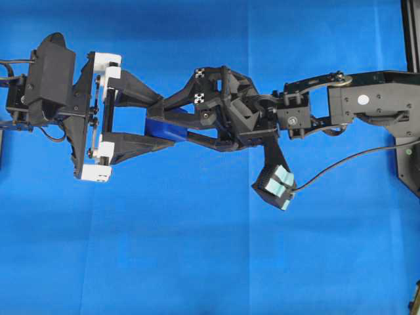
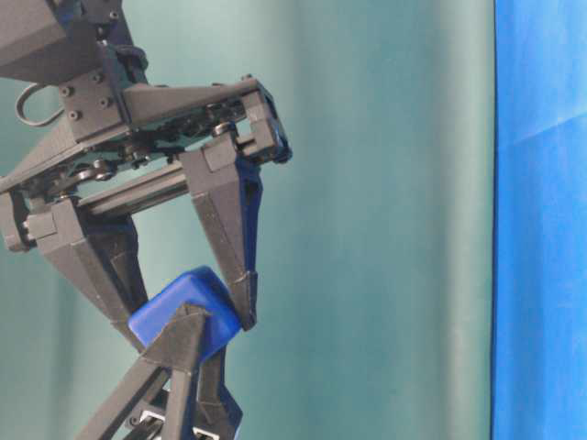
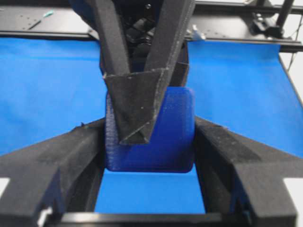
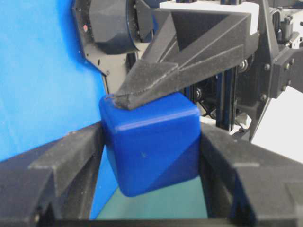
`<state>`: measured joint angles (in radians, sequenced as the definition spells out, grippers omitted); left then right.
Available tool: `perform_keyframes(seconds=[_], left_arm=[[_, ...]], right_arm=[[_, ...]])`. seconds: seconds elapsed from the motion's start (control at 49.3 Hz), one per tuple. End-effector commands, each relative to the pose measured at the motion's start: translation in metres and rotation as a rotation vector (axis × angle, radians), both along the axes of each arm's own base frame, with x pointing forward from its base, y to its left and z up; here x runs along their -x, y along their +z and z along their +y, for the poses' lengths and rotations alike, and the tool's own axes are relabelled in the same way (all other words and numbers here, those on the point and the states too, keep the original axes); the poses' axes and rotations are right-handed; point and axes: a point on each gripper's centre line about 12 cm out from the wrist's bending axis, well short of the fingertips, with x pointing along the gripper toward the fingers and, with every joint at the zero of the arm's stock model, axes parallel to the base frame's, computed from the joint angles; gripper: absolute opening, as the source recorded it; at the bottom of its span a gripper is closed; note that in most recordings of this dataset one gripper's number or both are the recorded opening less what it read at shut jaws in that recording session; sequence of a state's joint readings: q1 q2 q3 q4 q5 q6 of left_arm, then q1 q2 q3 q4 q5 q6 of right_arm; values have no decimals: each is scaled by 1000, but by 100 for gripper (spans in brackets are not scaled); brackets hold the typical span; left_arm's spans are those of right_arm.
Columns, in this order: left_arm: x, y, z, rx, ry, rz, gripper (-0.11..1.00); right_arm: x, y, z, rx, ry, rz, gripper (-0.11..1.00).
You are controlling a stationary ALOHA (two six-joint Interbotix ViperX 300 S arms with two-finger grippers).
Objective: Handover the blue block to the right arm after grasping it with the left arm, then place it in the designated position.
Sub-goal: 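Close the right gripper on the cube above the left gripper, then open the left gripper and pull the cube away with the right gripper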
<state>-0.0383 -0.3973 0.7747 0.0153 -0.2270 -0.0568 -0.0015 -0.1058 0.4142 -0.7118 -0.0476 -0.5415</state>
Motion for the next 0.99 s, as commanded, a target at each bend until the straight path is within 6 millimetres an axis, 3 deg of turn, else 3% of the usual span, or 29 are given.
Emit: perform_keyframes(seconds=[0.0, 0.426, 0.567, 0.628, 0.973], left_arm=[[1, 10, -1, -2, -4, -31, 48], [1, 12, -1, 11, -2, -44, 49], [0, 13, -1, 13, -2, -55, 83], [0, 13, -1, 13, -2, -55, 92], [1, 13, 0, 14, 1, -55, 93]], right_arm=[[2, 21, -1, -9, -4, -52, 50], [4, 20, -1, -16, -8, -46, 50], [5, 20, -2, -23, -11, -45, 50], [5, 20, -1, -25, -9, -46, 50], [9, 22, 1, -25, -4, -50, 50]])
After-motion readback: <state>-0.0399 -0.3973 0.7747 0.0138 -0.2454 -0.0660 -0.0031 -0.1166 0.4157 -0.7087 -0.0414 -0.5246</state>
